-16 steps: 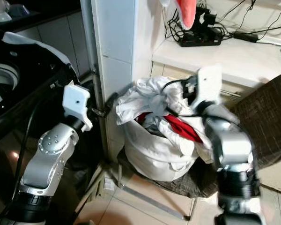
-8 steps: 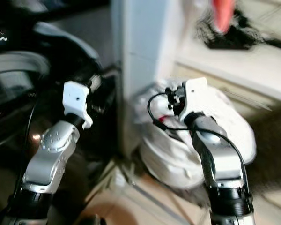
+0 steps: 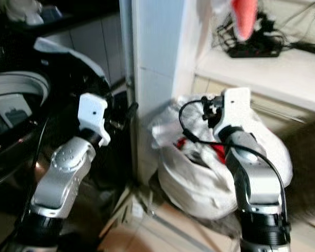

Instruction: Clothes washing

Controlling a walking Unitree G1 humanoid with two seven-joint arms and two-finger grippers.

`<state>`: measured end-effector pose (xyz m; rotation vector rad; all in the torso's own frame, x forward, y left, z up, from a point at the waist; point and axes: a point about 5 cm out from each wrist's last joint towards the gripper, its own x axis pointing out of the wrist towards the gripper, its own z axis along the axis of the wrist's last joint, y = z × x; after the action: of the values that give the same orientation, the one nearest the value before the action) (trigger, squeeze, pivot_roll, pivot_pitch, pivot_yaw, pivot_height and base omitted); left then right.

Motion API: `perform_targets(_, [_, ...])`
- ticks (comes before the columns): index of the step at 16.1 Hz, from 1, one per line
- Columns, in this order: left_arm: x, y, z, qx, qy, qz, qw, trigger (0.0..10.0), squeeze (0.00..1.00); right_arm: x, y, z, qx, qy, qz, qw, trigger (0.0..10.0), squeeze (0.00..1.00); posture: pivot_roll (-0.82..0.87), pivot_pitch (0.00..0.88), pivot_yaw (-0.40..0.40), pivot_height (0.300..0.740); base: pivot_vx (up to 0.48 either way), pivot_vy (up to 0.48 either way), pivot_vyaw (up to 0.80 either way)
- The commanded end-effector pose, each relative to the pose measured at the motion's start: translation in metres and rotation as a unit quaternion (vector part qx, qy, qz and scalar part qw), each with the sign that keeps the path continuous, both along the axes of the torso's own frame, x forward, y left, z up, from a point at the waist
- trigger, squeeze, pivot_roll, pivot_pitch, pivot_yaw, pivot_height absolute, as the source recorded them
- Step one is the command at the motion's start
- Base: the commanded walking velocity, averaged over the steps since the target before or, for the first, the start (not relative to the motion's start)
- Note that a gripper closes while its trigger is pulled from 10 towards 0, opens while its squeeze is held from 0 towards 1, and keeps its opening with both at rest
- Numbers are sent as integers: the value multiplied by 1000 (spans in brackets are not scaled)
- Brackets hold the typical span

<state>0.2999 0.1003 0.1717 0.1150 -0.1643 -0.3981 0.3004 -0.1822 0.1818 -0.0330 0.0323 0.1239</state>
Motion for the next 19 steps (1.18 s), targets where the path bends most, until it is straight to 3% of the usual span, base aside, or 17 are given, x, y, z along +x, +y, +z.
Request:
perform_targets(1, [2, 2, 2, 2, 0, 4, 1000, 10000, 0, -2, 3, 5, -2, -6, 8, 1000, 10000, 0, -24, 0, -29, 740, 0, 0, 0])
perform_targets(8, [4, 2, 1, -2, 4, 16, 1000, 10000, 0, 0, -2, 6, -9, -1, 1, 1000, 10000, 0, -23, 0, -36, 740, 0, 0, 0])
perform_targets(14, [4, -1, 0, 0, 8, 6, 1000, 10000, 0, 10, -22, 13, -22, 1, -32, 999, 10000, 0, -25, 0, -36, 740, 0, 0, 0])
perform_targets(19, [4, -1, -1, 4, 10, 7, 1000, 10000, 0, 11, -25, 13, -26, 6, -37, 999, 10000, 0, -25, 0, -36, 740, 0, 0, 0])
